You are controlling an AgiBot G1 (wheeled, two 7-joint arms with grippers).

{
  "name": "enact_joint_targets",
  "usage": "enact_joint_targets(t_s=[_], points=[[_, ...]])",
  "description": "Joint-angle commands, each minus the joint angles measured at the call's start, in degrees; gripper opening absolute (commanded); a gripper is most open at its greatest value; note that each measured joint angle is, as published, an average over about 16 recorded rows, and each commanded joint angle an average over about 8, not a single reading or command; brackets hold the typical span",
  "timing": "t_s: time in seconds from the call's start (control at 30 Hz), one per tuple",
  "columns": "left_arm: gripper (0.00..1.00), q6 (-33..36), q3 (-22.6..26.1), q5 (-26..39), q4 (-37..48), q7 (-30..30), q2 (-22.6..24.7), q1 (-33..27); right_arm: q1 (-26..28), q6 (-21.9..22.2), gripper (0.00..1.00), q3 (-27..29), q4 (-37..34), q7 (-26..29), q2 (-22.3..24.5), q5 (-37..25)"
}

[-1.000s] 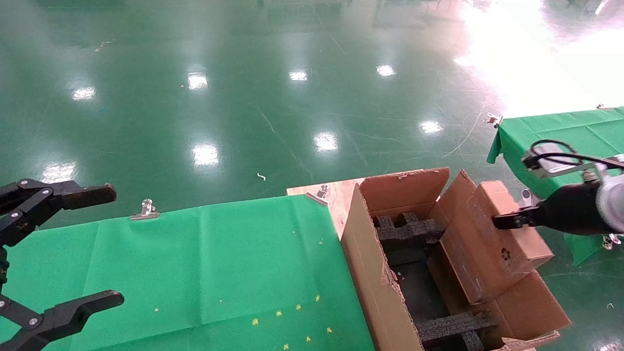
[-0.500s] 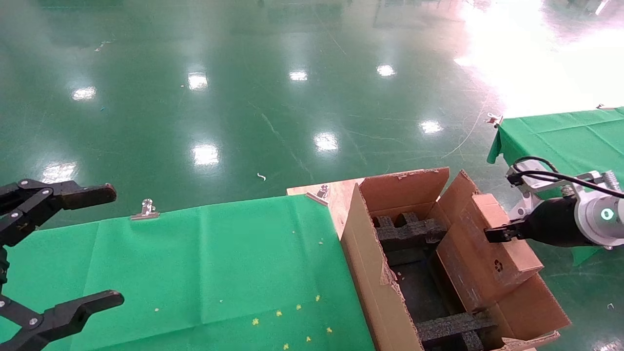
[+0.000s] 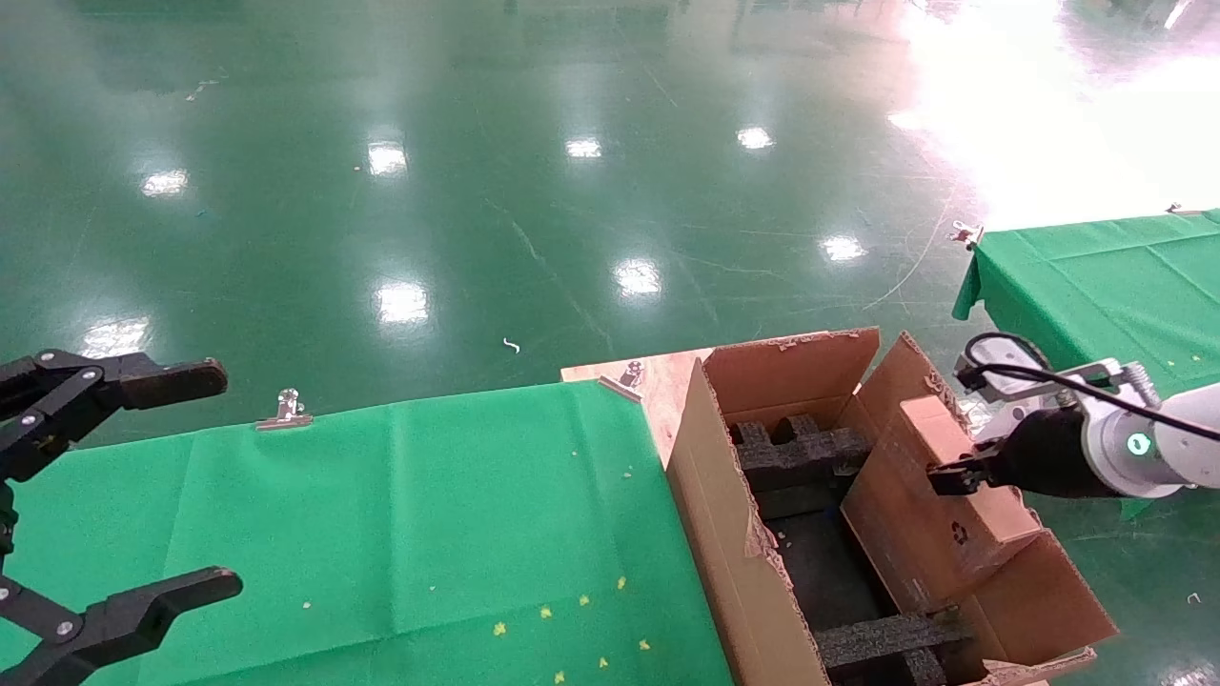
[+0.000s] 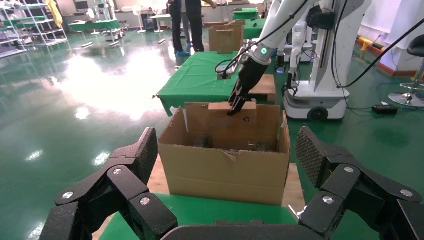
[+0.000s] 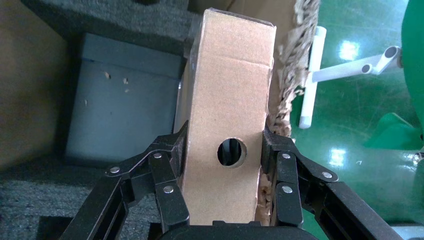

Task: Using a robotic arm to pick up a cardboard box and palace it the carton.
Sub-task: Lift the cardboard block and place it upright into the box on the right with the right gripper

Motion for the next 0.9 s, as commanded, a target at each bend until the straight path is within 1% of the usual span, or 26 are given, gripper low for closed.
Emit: enact_joint_targets(t_s=[0.03,0.5,0.67,0.9], points=[[1.0,0.0,0.0,0.0,0.0,0.0,0.0,0.0,-0.7,0.6,0.0,-0.2,-0.2,-0.1,-0.4,0.1],[1.0,0.0,0.0,0.0,0.0,0.0,0.0,0.0,-8.1,5.2,0.0,-1.2,-4.9,2.2,-4.6,2.1],[1.0,0.0,0.0,0.0,0.0,0.0,0.0,0.0,-10.4,6.5,0.0,-1.3,-6.8,2.0,-6.0,3.2],[1.0,0.0,0.0,0.0,0.0,0.0,0.0,0.0,-11.7,7.1,0.0,-1.2,-8.6,0.5,-7.0,4.4]])
